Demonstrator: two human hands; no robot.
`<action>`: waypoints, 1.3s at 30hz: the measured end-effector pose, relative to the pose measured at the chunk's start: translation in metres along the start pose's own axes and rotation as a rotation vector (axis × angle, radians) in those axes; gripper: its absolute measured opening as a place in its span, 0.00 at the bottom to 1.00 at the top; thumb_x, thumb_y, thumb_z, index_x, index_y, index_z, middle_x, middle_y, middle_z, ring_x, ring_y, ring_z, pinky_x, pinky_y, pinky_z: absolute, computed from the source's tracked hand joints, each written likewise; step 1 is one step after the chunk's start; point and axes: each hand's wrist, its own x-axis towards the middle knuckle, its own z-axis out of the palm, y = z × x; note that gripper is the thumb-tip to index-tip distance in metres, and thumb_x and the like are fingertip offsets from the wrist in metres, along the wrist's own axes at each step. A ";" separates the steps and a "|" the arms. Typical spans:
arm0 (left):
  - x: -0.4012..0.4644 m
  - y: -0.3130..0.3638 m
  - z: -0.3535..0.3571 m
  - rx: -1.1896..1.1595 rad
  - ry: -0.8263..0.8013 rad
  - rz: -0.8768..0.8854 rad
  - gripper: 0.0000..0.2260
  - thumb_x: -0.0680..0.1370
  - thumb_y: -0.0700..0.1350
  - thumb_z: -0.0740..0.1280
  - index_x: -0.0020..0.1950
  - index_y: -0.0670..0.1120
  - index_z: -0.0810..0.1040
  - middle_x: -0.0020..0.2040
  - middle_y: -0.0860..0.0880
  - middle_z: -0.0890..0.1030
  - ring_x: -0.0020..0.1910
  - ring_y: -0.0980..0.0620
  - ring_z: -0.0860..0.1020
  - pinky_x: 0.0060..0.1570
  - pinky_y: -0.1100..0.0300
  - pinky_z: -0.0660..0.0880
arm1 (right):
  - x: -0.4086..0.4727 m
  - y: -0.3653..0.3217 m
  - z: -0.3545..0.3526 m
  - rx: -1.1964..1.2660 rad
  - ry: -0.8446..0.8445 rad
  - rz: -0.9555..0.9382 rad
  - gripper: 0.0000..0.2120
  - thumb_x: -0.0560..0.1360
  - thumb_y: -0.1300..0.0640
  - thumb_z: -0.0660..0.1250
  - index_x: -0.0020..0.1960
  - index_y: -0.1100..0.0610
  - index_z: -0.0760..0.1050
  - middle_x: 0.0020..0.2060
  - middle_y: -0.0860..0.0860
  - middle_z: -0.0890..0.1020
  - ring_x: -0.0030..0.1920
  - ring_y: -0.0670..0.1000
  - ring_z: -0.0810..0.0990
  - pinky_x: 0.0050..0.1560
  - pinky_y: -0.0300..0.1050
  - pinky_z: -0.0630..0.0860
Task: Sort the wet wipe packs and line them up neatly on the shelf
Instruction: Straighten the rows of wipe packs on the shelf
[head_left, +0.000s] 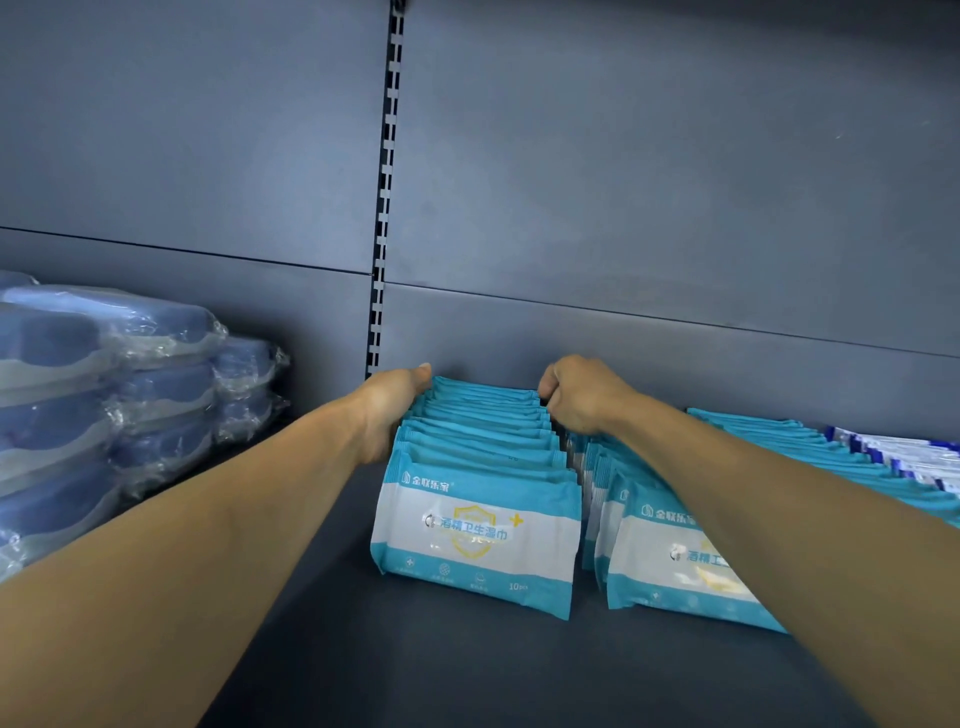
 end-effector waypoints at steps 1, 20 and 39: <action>0.000 0.000 0.001 0.011 -0.005 0.007 0.11 0.83 0.50 0.55 0.51 0.44 0.72 0.38 0.49 0.75 0.24 0.52 0.79 0.18 0.64 0.73 | -0.001 -0.002 0.001 0.011 -0.004 -0.003 0.16 0.72 0.73 0.59 0.58 0.68 0.77 0.57 0.62 0.79 0.58 0.60 0.78 0.58 0.53 0.77; -0.078 -0.002 -0.026 1.107 -0.292 0.390 0.50 0.63 0.54 0.79 0.77 0.55 0.52 0.75 0.57 0.56 0.74 0.57 0.56 0.72 0.62 0.54 | -0.099 -0.031 -0.042 -0.072 -0.260 -0.257 0.28 0.76 0.37 0.59 0.69 0.52 0.68 0.69 0.49 0.70 0.68 0.51 0.67 0.69 0.47 0.64; -0.081 -0.033 -0.018 1.638 0.097 0.657 0.45 0.60 0.59 0.77 0.71 0.49 0.60 0.67 0.54 0.68 0.63 0.51 0.71 0.63 0.55 0.66 | -0.143 -0.032 0.009 -0.607 0.066 -0.375 0.43 0.67 0.47 0.75 0.73 0.58 0.57 0.68 0.54 0.67 0.71 0.55 0.61 0.74 0.57 0.47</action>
